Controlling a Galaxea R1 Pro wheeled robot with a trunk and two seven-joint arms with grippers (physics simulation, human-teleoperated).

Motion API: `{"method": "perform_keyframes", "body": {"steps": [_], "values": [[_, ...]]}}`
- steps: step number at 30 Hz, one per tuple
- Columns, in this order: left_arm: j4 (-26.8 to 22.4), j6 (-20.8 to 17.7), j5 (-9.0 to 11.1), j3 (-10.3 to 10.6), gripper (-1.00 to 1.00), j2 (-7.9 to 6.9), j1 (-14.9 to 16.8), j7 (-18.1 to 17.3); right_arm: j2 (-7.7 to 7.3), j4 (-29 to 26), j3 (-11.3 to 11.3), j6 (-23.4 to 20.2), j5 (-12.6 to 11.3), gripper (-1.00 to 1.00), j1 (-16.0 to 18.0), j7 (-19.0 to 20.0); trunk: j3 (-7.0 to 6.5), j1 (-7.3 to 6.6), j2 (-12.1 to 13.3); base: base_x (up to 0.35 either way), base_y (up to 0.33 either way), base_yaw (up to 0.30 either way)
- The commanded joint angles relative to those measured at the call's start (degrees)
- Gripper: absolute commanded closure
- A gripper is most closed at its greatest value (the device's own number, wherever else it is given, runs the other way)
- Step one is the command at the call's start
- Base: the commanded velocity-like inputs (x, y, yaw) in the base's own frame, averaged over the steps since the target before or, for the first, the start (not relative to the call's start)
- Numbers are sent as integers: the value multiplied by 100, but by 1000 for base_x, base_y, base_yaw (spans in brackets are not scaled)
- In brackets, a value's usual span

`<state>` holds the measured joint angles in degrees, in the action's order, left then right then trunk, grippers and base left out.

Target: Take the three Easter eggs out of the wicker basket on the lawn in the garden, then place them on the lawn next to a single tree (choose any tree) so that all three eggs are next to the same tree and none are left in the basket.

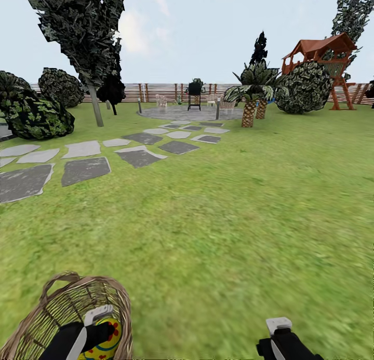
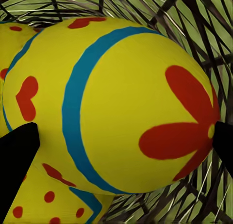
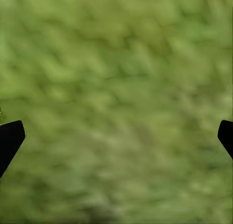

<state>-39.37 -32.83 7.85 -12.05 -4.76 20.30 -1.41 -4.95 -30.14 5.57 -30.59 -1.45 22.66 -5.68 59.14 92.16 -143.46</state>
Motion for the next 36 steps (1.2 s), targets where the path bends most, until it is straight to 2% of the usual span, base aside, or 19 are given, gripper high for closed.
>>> {"method": "perform_keyframes", "body": {"steps": [1, 7, 14, 25, 36], "values": [[-2, -35, 14, -16, 100, 2, 0, -8, -1, -9, 41, -35, -17, -100, 2, -30, 6, -2, -2, -238, 0, 0], [-10, -31, 17, -23, 100, 2, 0, -8, 20, -2, 41, -35, -22, -100, 2, -30, 6, -2, -2, -68, 0, 0], [-1, -31, 23, -16, 100, 9, 0, -8, 103, 17, 41, -26, -22, -100, 2, -30, -149, -20, 7, 0, 0, 0], [-10, -65, 54, -52, 100, 37, 0, -16, 108, 17, 41, -26, -22, -100, 2, -30, -393, -49, 22, -34, 20, 0], [-27, -22, 58, -51, 100, 46, 0, -11, 121, 17, 41, -26, -22, -100, 2, -30, -590, -290, 463, -45, 33, 0]]}}
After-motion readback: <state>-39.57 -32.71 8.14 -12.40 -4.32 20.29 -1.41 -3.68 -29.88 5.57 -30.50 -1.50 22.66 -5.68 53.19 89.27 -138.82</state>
